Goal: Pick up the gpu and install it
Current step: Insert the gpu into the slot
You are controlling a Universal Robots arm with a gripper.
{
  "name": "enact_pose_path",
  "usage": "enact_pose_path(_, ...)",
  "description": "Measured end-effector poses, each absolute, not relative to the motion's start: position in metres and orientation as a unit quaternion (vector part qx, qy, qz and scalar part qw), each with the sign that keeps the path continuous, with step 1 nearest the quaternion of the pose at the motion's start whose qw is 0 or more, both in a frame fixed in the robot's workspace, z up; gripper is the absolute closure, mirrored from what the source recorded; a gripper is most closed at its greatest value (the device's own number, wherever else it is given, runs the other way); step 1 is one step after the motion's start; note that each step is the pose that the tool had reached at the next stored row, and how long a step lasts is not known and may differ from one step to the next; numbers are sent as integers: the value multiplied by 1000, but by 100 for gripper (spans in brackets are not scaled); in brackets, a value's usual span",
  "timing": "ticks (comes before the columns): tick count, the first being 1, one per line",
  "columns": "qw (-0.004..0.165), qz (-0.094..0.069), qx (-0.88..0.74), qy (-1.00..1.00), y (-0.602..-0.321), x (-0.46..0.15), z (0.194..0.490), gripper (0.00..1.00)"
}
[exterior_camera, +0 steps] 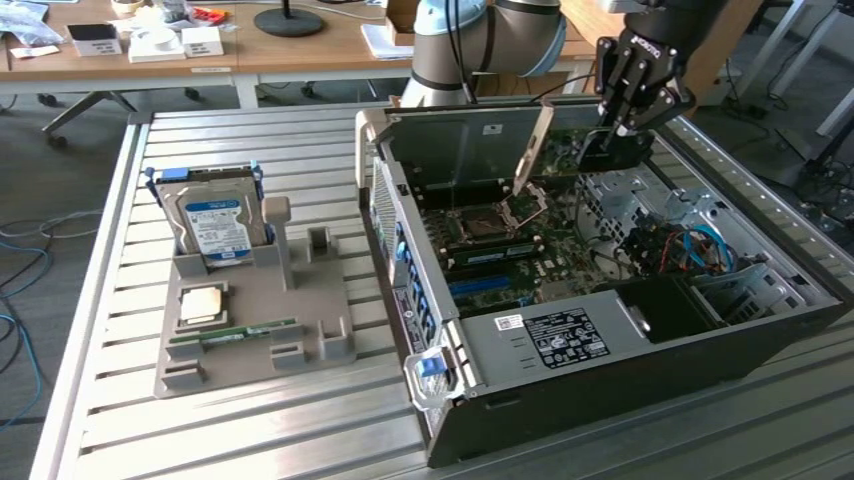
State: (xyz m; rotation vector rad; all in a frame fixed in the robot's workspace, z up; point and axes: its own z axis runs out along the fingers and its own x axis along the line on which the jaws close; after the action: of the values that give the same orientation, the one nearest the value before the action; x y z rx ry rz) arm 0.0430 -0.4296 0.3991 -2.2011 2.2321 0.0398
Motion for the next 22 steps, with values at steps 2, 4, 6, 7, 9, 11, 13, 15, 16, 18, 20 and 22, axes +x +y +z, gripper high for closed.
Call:
enact_pose_path(2,3,13,-702,712,-430,43,398,73)
enact_pose_path(4,3,13,-702,712,-430,43,398,73)
enact_pose_path(6,3,13,-702,712,-430,43,398,73)
enact_pose_path(7,3,13,-702,712,-430,43,398,73)
enact_pose_path(9,3,13,-702,712,-430,42,398,73)
enact_pose_path(11,3,13,-702,712,-430,42,398,73)
enact_pose_path(13,3,13,-702,712,-430,40,398,73)
enact_pose_path(15,3,13,-702,712,-430,39,397,73)
enact_pose_path(16,3,13,-702,712,-430,39,397,73)
enact_pose_path(18,3,13,-702,712,-430,38,397,73)
enact_pose_path(20,3,13,-702,712,-430,37,397,73)
enact_pose_path(22,3,13,-702,712,-430,36,397,73)
